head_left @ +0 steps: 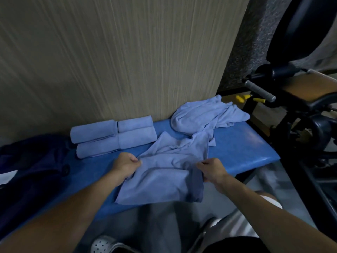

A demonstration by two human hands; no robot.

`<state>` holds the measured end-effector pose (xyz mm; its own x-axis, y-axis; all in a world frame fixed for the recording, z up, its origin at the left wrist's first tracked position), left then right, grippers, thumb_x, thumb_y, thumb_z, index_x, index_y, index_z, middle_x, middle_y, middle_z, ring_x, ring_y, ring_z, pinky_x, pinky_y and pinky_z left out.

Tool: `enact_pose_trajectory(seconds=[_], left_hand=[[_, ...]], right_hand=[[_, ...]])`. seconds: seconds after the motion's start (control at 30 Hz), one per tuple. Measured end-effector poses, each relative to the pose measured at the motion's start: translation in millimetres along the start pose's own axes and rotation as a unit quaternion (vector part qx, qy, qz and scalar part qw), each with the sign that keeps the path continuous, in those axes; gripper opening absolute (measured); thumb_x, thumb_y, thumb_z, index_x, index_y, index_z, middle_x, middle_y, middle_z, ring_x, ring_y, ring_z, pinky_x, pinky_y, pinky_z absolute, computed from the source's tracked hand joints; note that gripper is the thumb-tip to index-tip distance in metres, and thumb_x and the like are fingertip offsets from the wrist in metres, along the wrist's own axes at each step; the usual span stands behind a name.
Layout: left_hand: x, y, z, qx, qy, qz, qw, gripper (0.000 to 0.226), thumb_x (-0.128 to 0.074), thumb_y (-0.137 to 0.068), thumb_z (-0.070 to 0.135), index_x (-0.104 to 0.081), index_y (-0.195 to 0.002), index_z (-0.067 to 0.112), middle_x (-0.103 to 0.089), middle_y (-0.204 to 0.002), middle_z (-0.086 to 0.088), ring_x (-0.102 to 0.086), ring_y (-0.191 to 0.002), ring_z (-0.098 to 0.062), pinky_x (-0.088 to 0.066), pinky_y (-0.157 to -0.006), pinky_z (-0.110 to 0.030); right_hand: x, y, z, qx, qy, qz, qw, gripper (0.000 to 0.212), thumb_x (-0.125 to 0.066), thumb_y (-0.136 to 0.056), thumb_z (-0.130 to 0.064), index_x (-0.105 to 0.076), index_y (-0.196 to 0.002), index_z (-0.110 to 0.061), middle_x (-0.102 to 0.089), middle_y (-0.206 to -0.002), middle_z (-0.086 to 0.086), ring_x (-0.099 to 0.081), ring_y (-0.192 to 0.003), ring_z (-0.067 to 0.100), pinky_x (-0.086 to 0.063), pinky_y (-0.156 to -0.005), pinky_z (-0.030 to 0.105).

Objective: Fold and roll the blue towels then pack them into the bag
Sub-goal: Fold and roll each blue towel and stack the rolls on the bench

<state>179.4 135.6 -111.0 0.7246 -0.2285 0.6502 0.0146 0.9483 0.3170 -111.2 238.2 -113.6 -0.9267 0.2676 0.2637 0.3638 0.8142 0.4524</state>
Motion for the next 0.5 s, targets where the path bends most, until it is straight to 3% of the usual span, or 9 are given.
enact_pose_trajectory(seconds=[0.1,0.2,0.37,0.5], left_hand=[[8,2,10,0.004,0.064,0.011,0.998,0.014,-0.063,-0.094,0.019,-0.061,-0.086,0.008,-0.061,-0.084,-0.008,-0.055,-0.073,-0.019,-0.046,-0.060,-0.029],[19,2,19,0.007,0.083,-0.015,0.996,0.016,-0.054,-0.098,0.024,-0.053,-0.087,0.014,-0.056,-0.086,-0.009,-0.051,-0.071,-0.019,-0.039,-0.054,-0.026],[45,14,41,0.060,0.099,-0.111,0.987,0.024,-0.045,-0.099,0.011,-0.042,-0.077,0.018,-0.046,-0.074,-0.006,-0.046,-0.066,-0.018,-0.041,-0.058,-0.027],[73,21,62,0.003,0.175,-0.090,0.980,0.013,-0.054,-0.092,0.002,-0.055,-0.082,0.011,-0.054,-0.085,-0.012,-0.052,-0.080,-0.023,-0.043,-0.073,-0.036]], right_hand=[[2,-4,-11,0.027,0.008,0.025,0.999,0.026,-0.056,-0.089,-0.008,-0.044,-0.066,-0.009,-0.036,-0.061,0.007,-0.037,-0.061,0.021,-0.037,-0.053,0.031],[6,1,-30,0.050,-0.007,0.043,0.998,0.025,-0.058,-0.086,-0.013,-0.045,-0.064,-0.012,-0.038,-0.062,0.006,-0.038,-0.065,0.020,-0.037,-0.059,0.033],[14,16,-67,0.102,-0.056,0.029,0.993,0.032,-0.056,-0.086,-0.010,-0.039,-0.060,-0.016,-0.034,-0.062,0.002,-0.034,-0.068,0.019,-0.033,-0.065,0.037],[20,30,-86,0.136,-0.062,-0.005,0.989,0.031,-0.054,-0.088,-0.008,-0.041,-0.061,-0.015,-0.036,-0.062,0.001,-0.035,-0.064,0.017,-0.033,-0.059,0.032]])
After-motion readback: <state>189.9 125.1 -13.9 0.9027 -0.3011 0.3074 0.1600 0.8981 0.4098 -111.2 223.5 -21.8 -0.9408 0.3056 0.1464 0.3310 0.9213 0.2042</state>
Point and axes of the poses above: each hand's wrist, its own y-axis away from the middle knuckle, its own x-axis out of the back of the hand, z = x × y, the point moved 4 cm from there along -y, towards the middle knuckle
